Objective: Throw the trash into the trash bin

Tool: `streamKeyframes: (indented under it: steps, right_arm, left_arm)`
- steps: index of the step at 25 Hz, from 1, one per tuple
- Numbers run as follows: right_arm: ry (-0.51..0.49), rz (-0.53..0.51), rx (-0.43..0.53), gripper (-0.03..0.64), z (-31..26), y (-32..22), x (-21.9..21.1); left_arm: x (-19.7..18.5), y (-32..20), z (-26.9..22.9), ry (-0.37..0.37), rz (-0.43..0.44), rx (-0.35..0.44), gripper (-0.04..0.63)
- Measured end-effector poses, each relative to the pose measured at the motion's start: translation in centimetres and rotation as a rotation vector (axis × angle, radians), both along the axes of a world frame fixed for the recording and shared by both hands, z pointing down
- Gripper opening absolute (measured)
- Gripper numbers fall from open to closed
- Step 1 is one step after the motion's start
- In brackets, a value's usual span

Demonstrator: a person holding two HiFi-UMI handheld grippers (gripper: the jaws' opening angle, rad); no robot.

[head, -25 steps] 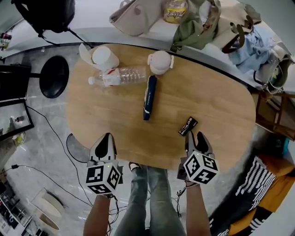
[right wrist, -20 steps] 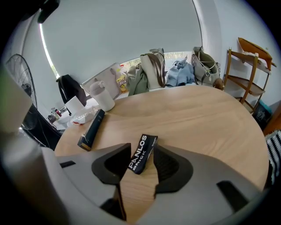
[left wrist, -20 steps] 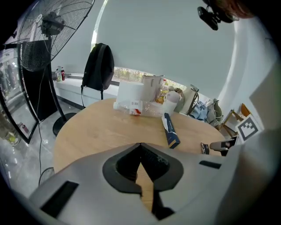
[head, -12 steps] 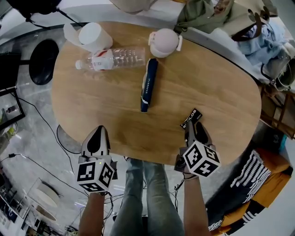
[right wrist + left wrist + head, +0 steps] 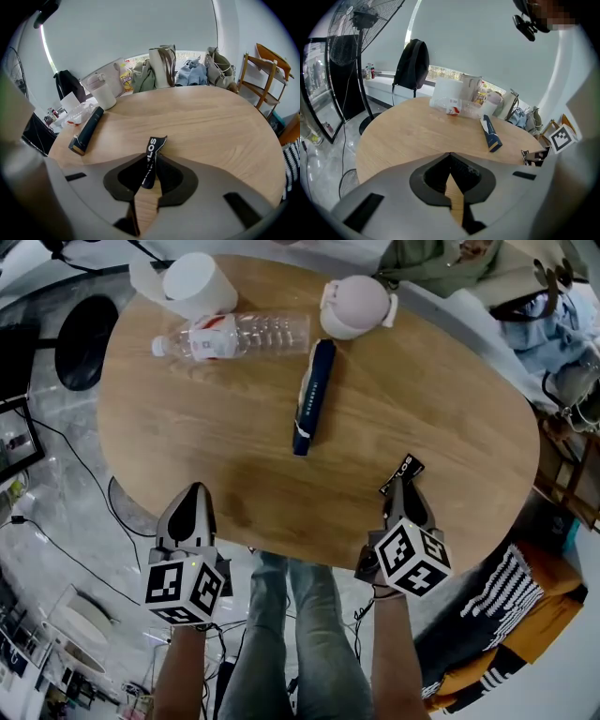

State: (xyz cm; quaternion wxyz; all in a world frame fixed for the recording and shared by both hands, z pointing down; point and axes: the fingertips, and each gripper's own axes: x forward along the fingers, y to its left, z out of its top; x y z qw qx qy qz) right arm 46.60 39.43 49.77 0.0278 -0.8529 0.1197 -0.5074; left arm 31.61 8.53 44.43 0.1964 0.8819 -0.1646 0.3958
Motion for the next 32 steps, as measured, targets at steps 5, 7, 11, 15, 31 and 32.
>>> streamKeyframes:
  steps: [5, 7, 11, 15, 31, 32]
  right_arm:
    - [0.006, -0.021, -0.027, 0.025, 0.0, 0.1, 0.3]
    - [0.007, -0.030, -0.037, 0.025, -0.1, 0.2, 0.4]
    - [0.019, -0.047, -0.046, 0.021, -0.7, 0.0, 0.3]
    - [0.040, -0.084, -0.051, 0.021, -1.8, -0.7, 0.5]
    - [0.126, -0.311, 0.012, 0.021, -9.0, -10.3, -3.6]
    - [0.129, -0.330, 0.017, 0.021, -9.4, -11.2, -4.3]
  left_arm:
    - [-0.6, -0.2, -0.1, 0.009, -0.031, 0.001, 0.009]
    - [-1.0, -0.2, -0.2, 0.013, -0.049, 0.002, 0.009]
    - [-2.2, -0.6, -0.5, 0.023, -0.086, 0.000, 0.009]
    - [-3.4, -1.3, -1.0, 0.035, -0.129, 0.005, 0.009]
    - [-14.5, -6.0, -6.5, 0.079, -0.387, 0.046, 0.009]
    - [-15.6, -6.3, -6.8, 0.083, -0.404, 0.048, 0.009]
